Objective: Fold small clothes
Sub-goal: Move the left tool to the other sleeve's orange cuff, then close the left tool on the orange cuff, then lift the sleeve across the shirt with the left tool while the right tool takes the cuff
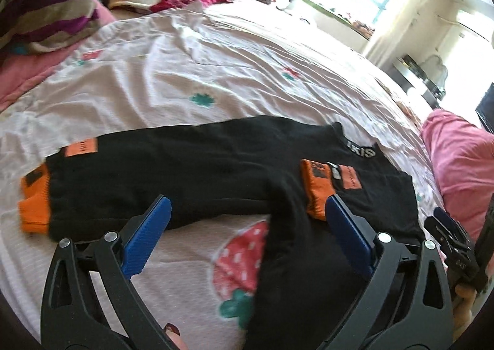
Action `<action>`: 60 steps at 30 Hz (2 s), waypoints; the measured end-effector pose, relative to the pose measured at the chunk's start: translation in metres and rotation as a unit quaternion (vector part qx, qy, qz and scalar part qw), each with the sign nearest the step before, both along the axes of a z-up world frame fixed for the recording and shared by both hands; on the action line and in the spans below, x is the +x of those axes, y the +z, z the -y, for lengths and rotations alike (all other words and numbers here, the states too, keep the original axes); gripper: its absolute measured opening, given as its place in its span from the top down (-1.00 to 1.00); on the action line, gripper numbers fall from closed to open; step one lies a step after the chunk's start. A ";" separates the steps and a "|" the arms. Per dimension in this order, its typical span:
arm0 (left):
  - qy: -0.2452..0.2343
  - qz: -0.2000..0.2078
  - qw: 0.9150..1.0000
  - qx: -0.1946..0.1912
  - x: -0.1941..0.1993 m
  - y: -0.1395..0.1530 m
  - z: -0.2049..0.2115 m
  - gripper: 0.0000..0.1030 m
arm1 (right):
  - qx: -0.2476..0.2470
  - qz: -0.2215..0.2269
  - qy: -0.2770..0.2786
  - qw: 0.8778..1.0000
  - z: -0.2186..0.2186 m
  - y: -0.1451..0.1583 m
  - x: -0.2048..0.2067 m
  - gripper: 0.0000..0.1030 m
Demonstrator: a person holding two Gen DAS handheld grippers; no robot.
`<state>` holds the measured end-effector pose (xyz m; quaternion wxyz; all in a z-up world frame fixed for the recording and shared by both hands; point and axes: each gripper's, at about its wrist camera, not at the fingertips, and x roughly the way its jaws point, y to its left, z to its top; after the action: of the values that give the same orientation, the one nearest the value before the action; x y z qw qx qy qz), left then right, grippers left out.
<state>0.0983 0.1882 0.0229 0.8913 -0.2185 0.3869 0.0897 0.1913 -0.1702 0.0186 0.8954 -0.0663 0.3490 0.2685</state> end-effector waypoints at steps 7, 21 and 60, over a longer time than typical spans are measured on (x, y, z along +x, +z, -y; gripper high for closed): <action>0.049 -0.007 0.999 -0.017 -0.029 -0.006 -0.030 -0.82 | -0.005 -0.001 0.031 1.000 -0.030 0.001 -0.016 -0.88; 0.131 -0.020 0.988 -0.076 -0.084 -0.025 -0.079 -0.82 | -0.002 -0.014 0.098 0.995 -0.108 -0.002 -0.045 -0.88; 0.267 0.091 0.948 -0.145 -0.092 -0.036 -0.148 0.84 | -0.036 -0.044 0.112 0.992 -0.157 -0.021 -0.048 -0.88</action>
<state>0.0061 0.3363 -0.0130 0.8248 -0.4478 0.2409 0.2473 0.1434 -0.0132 -0.0026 0.8402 -0.1257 0.3882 0.3572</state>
